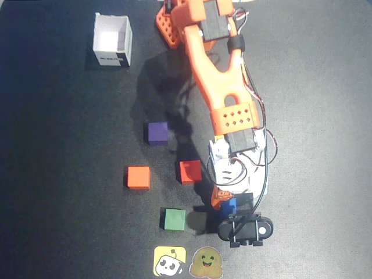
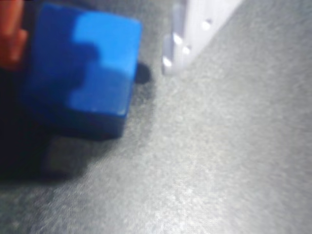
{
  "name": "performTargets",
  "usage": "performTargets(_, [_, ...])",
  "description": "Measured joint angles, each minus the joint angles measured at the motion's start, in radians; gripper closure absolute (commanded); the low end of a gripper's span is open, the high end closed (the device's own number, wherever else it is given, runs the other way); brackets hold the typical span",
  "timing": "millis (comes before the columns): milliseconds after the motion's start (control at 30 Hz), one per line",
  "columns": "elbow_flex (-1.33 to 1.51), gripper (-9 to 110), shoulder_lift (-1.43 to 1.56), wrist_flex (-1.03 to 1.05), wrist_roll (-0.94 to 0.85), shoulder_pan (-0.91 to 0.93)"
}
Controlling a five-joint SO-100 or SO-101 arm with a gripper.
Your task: Put the blue cube on top of the orange cube.
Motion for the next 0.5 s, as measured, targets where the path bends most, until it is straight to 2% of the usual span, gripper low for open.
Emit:
performTargets(300, [0.0,84,-0.034,-0.049,0.025,0.012])
performTargets(500, [0.0,96,-0.048,-0.063,0.032,0.012])
